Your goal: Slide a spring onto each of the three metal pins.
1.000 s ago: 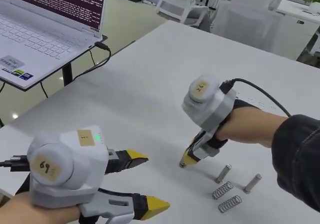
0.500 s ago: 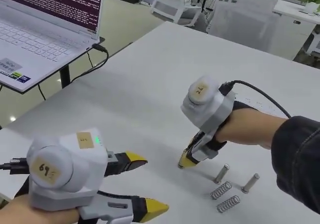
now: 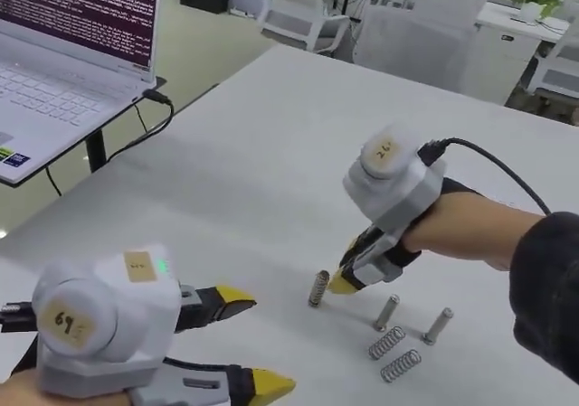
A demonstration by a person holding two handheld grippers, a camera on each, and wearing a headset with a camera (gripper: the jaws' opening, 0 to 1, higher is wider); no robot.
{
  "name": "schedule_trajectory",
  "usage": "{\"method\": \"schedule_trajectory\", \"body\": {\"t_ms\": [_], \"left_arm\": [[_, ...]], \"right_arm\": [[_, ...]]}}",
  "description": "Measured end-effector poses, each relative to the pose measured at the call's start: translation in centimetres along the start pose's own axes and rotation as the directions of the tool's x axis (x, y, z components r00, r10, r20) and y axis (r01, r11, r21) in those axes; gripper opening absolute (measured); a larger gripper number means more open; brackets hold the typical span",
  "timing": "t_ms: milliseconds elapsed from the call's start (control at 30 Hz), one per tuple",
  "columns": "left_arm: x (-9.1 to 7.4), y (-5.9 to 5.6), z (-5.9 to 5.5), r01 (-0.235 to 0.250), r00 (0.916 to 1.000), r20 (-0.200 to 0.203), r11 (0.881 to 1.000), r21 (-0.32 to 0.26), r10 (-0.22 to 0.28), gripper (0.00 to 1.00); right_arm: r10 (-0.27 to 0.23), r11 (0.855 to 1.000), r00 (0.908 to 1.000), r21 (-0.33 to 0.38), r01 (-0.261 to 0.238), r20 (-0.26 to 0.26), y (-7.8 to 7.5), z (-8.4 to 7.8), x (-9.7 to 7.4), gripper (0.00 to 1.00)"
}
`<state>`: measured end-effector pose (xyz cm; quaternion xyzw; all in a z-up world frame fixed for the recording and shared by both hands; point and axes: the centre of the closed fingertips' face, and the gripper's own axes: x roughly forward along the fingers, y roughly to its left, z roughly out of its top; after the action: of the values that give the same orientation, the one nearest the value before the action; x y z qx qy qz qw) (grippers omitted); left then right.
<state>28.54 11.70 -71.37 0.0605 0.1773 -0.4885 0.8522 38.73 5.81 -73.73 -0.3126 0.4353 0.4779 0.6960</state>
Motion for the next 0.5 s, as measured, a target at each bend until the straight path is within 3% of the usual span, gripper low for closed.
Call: {"method": "schedule_trajectory", "body": {"t_ms": [267, 500], "left_arm": [[0.5, -0.9, -0.2, 0.050, 0.9984, -0.027, 0.999, 0.021, -0.050, 0.48], [1.0, -1.1, 0.7, 0.096, 0.9949, -0.035, 0.994, 0.045, -0.095, 0.47]], "right_arm": [[-0.050, 0.998, 0.9953, 0.032, 0.047, 0.083, 0.1, 0.2, -2.7, 0.21], [-0.099, 0.992, 0.9811, 0.089, 0.085, 0.166, 0.8, -0.4, -5.2, 0.21]]}}
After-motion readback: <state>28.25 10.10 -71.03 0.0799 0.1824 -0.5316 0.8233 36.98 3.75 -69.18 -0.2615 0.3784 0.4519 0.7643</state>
